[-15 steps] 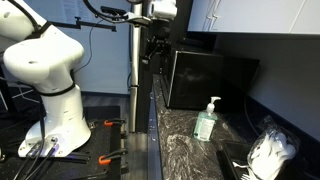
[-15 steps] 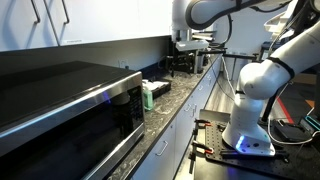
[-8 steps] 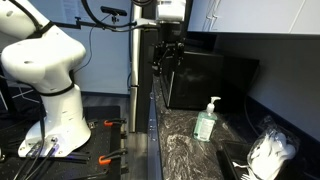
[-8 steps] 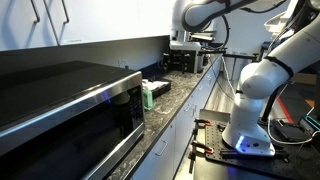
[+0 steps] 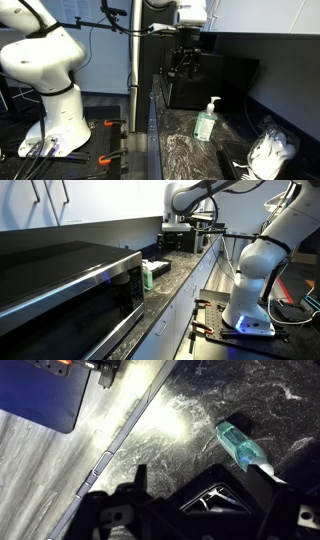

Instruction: Lie the bottle down

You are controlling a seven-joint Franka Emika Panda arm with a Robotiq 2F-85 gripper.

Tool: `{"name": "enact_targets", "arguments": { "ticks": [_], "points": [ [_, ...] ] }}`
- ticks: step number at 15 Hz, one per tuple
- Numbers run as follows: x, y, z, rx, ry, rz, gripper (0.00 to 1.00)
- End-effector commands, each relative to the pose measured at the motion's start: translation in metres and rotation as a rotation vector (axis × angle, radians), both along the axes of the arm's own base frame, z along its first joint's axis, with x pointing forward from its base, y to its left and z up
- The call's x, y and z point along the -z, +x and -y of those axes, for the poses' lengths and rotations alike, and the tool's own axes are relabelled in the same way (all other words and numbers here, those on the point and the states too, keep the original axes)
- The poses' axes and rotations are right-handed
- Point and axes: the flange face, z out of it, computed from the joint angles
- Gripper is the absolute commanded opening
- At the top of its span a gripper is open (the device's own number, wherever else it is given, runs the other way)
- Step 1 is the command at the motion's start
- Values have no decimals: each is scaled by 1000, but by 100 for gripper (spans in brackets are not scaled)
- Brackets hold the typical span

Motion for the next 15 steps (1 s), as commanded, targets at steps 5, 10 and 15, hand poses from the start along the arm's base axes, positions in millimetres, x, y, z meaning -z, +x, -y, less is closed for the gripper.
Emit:
{"name": "enact_targets", "arguments": {
  "ticks": [5, 10, 15],
  "points": [
    [3, 84, 13, -173, 0, -86, 100],
    [42, 128, -6, -312, 42, -166, 100],
    [73, 148, -12, -364, 43, -241, 100]
  ]
}}
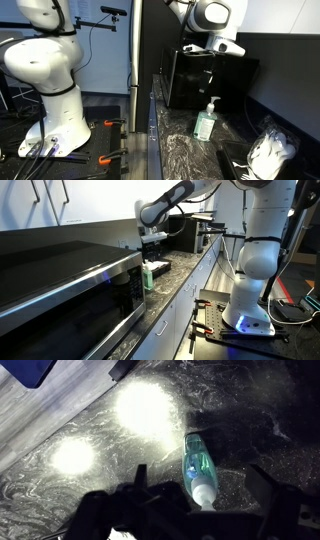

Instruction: Lie the bottle down

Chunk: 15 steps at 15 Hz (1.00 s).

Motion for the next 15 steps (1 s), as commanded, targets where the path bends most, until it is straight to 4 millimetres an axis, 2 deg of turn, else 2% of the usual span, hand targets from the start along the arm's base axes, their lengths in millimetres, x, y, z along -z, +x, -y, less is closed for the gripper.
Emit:
{"name": "enact_targets", "arguments": {
  "ticks": [1, 8, 11, 15],
  "points": [
    [10, 15, 2, -31, -2, -55, 100],
    [40, 26, -2, -81, -21, -37, 100],
    [44, 33, -4, -98, -39, 0, 100],
    [43, 36, 3, -120, -86, 42, 100]
  ]
}}
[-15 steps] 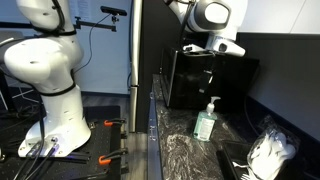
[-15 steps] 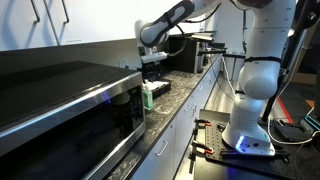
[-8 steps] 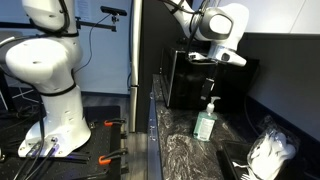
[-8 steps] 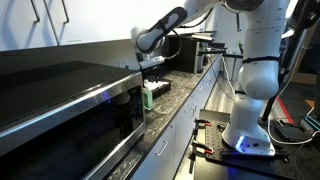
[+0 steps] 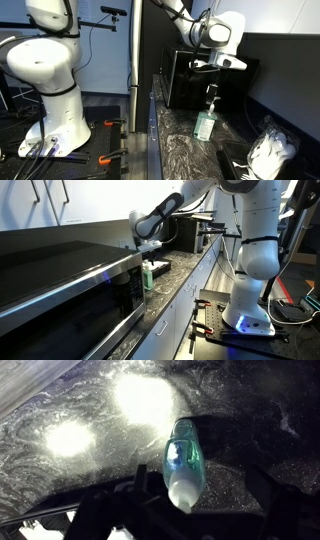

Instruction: Lie the bottle down

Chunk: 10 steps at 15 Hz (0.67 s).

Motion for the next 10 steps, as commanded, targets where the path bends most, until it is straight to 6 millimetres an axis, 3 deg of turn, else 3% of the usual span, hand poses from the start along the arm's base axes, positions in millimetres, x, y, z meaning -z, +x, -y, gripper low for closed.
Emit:
{"name": "enact_targets", "arguments": {
  "ticks": [1, 2, 3, 10],
  "points": [
    [-6, 4, 8, -28, -49, 32, 100],
    [-6, 3, 10, -35, -57, 32, 92],
    [-6, 2, 11, -43, -64, 31, 72],
    [-5, -1, 10, -34, -38, 65, 18]
  ]
}}
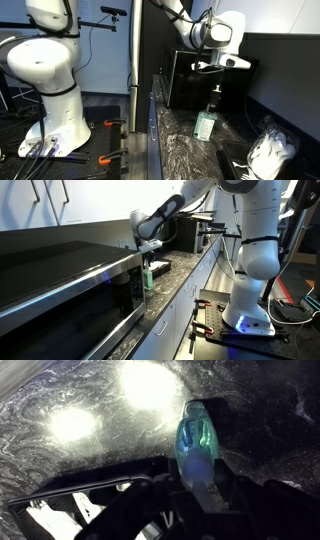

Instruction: Lie the bottle down

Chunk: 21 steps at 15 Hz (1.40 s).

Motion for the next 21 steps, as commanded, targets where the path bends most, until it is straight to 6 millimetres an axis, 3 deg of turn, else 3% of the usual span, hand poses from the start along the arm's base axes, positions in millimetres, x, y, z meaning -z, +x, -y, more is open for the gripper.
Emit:
{"name": "enact_targets", "arguments": {
  "ticks": [1, 2, 5, 8, 14, 21],
  "points": [
    [-7, -2, -2, 4, 26, 54, 12],
    [-10, -1, -2, 18, 36, 78, 7],
    [-22, -3, 0, 105, 127, 197, 8],
    [-22, -12, 5, 208, 229, 294, 8],
    [12, -64, 30, 438, 333, 403, 8],
    [25, -121, 48, 577, 401, 484, 8]
  ]
}}
